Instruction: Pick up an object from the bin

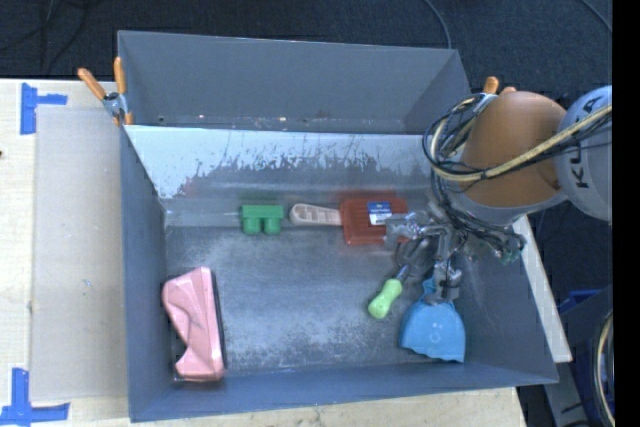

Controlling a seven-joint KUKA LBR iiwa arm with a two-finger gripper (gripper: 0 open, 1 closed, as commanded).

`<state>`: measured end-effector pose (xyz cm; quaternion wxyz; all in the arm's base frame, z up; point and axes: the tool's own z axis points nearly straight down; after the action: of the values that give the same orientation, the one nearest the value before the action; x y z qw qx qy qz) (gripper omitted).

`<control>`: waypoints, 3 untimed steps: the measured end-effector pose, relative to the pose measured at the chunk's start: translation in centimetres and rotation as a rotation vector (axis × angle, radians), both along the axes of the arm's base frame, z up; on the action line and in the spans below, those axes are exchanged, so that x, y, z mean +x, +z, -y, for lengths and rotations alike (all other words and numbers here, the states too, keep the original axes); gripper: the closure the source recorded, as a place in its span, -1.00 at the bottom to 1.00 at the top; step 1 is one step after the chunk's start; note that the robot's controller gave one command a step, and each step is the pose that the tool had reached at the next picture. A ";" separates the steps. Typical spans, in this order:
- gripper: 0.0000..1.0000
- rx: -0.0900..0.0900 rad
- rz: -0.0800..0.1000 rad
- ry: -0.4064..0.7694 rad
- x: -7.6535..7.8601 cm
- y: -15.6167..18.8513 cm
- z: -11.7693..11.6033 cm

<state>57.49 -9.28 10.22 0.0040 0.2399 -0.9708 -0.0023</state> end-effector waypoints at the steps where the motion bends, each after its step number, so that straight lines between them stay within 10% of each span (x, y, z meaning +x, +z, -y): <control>1: -1.00 0.001 0.010 0.242 1.2 0.9 2.0; 2: -1.00 0.003 0.003 0.344 1.8 -1.9 1.2; 3: 1.00 0.024 0.023 0.903 2.0 -2.9 2.1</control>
Offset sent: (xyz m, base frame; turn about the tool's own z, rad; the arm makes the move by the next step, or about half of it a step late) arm 0.0209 -0.0065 -0.0322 -0.3968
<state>59.52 -11.35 7.28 -0.0090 0.6395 -0.7687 -0.0091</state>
